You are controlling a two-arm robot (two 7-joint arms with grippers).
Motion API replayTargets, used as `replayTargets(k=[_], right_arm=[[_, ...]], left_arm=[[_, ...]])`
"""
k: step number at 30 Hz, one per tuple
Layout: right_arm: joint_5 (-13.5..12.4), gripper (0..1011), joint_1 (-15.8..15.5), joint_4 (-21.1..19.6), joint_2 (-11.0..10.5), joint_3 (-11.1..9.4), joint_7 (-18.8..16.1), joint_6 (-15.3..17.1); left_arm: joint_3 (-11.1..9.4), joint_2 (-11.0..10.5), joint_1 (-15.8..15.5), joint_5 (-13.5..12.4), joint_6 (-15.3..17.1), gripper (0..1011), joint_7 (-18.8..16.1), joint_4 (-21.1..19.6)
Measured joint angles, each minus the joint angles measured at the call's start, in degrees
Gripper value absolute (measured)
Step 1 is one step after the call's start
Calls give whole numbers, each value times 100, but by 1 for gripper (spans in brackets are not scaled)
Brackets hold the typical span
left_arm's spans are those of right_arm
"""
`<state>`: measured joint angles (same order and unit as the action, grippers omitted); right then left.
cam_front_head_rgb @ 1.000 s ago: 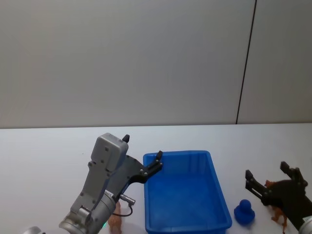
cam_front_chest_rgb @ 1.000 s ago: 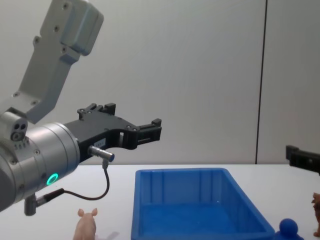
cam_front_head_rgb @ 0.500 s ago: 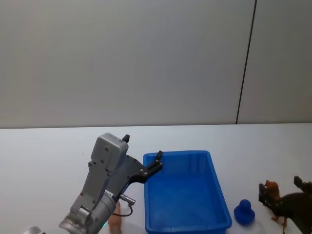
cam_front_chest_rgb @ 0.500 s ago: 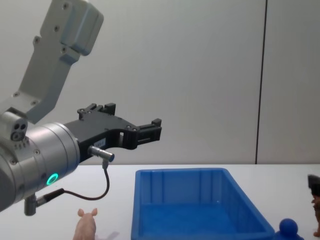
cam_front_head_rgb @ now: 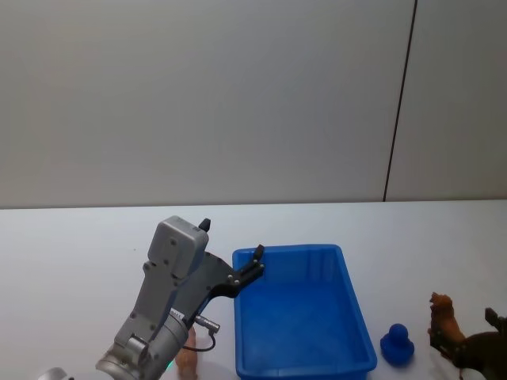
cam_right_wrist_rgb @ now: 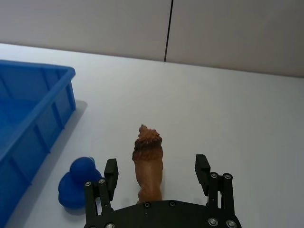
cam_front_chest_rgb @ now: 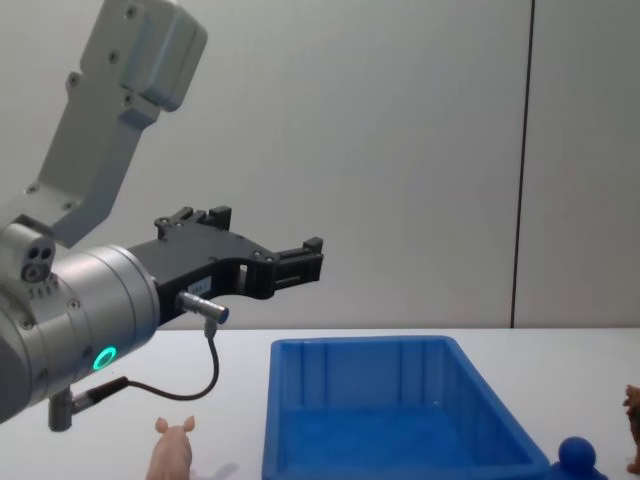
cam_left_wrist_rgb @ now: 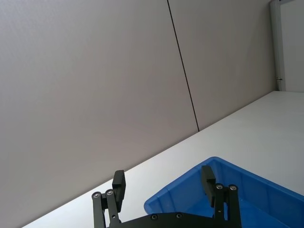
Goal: Pick up the two dolls from the table and place them into the box.
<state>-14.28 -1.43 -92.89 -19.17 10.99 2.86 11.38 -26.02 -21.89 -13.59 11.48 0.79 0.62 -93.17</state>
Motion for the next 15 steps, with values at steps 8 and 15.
replayTargets(k=[8,15], right_arm=[[11,902,104,351,47,-13,-121,24],[33,705,143,498,67,-17,-211,-31]], left_arm=[[0,0,0,0,0,1001,0,0],[0,0,0,0,0,1001,0,0]])
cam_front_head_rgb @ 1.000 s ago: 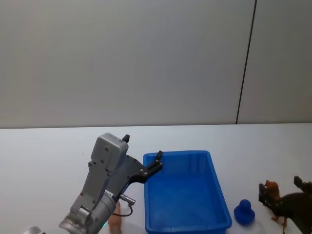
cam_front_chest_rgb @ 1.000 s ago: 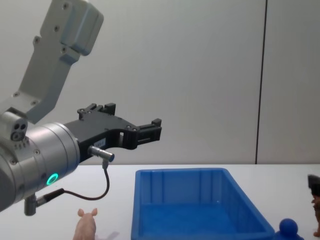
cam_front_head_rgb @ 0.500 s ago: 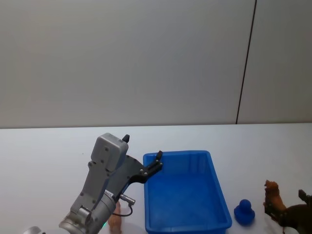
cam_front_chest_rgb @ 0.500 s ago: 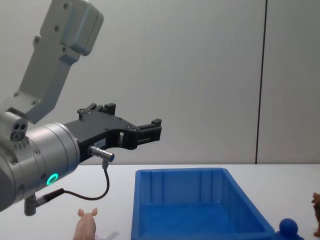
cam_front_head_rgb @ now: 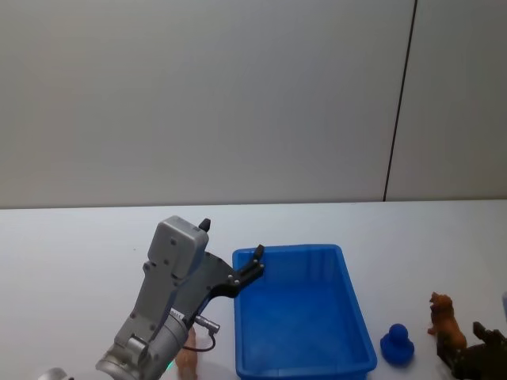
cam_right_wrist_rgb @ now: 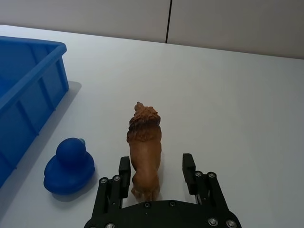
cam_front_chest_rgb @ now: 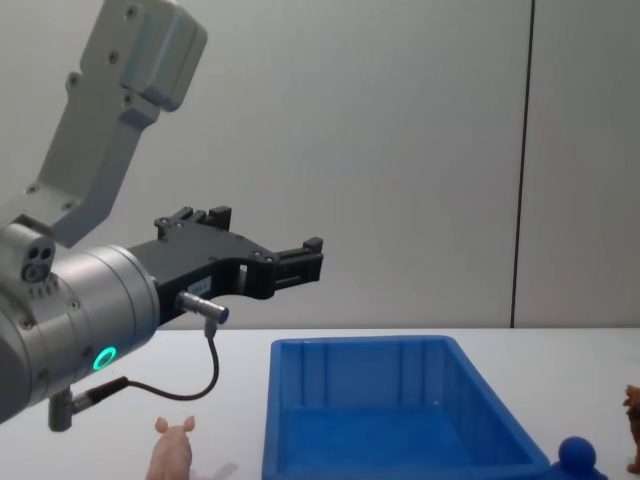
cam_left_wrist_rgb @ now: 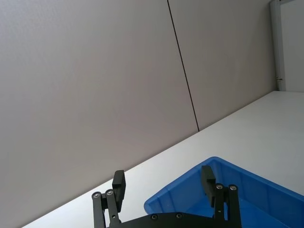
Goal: Pick up the two dolls from the table and place them into the box.
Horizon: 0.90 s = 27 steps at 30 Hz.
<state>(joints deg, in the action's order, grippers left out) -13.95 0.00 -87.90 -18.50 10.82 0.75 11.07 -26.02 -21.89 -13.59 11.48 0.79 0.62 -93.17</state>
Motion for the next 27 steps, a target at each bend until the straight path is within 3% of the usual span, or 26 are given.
replayTargets(k=[13,27], right_arm=[[28,296,13,61,24,-11,-168,-250],[13,280,29,-234,60,-9,-426,-531]], left_arm=[[0,0,0,0,0,1001,0,0],[0,0,0,0,0,1001,0,0]])
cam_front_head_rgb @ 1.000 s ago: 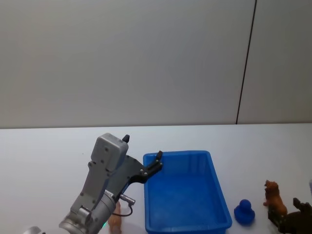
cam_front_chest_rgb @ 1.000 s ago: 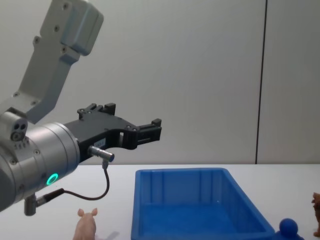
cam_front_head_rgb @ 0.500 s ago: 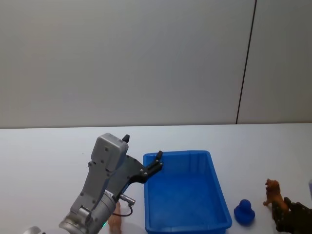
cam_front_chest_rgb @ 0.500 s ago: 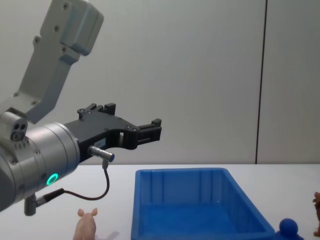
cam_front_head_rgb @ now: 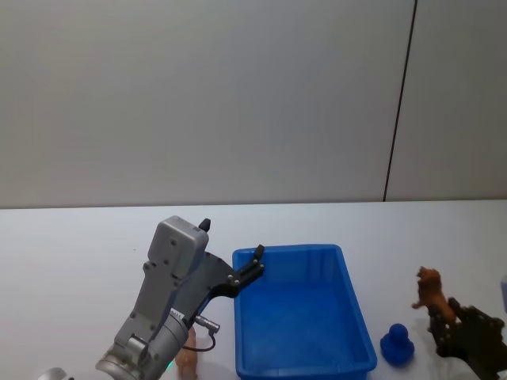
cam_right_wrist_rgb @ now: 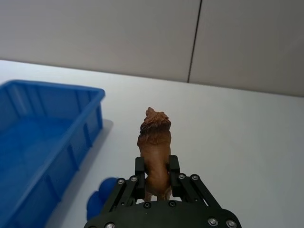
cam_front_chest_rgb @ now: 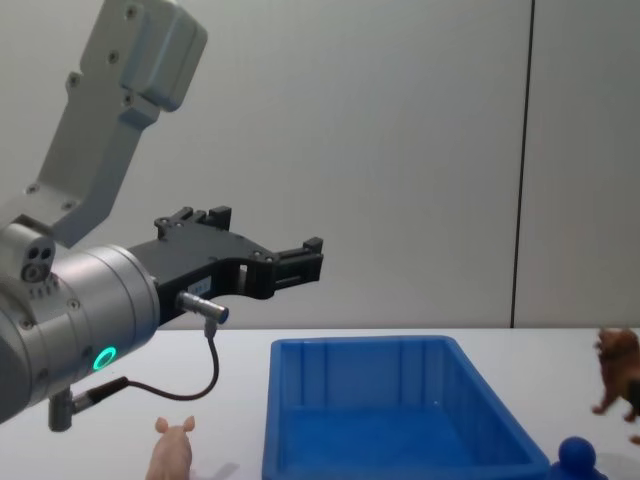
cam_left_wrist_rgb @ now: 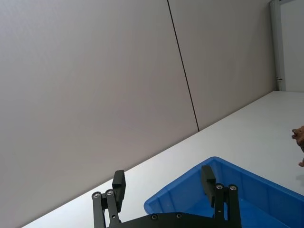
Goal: Pick up the two dolls from the table and place them into the box.
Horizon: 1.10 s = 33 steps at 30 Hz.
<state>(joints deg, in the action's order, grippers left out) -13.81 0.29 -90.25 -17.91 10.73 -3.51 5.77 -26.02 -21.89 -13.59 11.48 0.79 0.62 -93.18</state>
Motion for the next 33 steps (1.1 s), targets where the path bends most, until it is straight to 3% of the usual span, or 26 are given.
replayTargets(k=[11,25,33], right_arm=[[35,279,169,-182,136,116,-489,-130],[312,282,605,1,535,416,-1149,-126],[429,482,774,164,674,507,-1255,-56]], left_arm=[[0,0,0,0,0,1001,0,0],[0,0,0,0,0,1001,0,0],[0,0,0,0,0,1001,0,0]])
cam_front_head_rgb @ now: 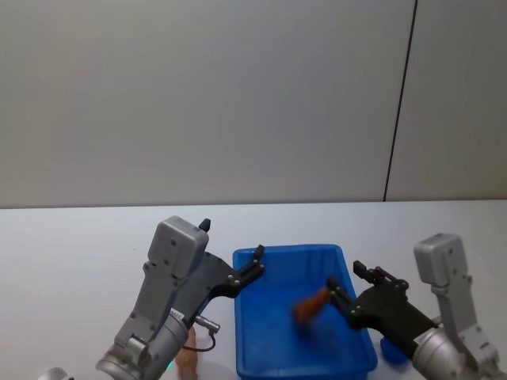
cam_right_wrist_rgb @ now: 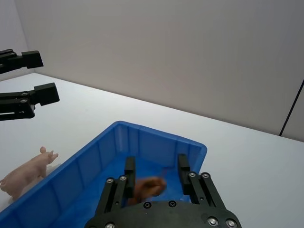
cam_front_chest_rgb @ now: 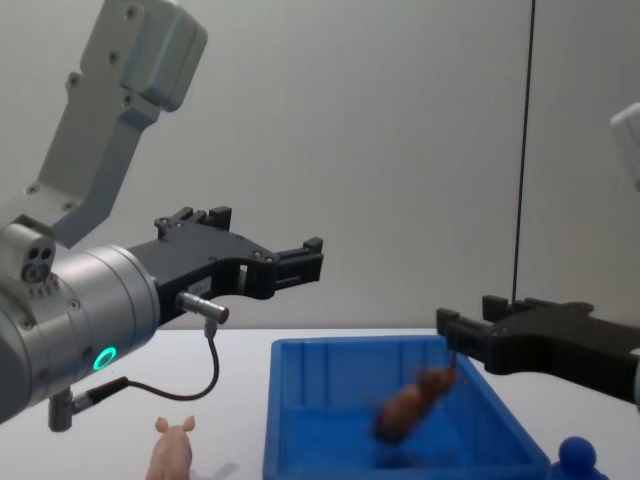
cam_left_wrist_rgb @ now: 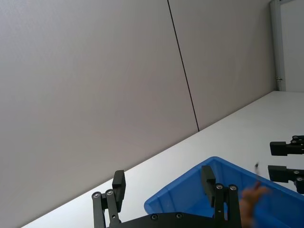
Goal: Pick up the two dolls from the table and place them into the box.
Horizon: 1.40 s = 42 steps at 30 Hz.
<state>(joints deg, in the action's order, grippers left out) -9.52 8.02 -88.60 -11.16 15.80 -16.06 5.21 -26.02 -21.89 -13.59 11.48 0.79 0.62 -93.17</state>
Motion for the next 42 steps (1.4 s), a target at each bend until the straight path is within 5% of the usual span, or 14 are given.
replayTargets(k=[17,42], right_arm=[[56,1001,-73,-75,-68,-79,418,88],[-29,1001,-444,-44,-356,-287,885,241]], left_arm=[[0,0,0,0,0,1001,0,0],[0,0,0,0,0,1001,0,0]])
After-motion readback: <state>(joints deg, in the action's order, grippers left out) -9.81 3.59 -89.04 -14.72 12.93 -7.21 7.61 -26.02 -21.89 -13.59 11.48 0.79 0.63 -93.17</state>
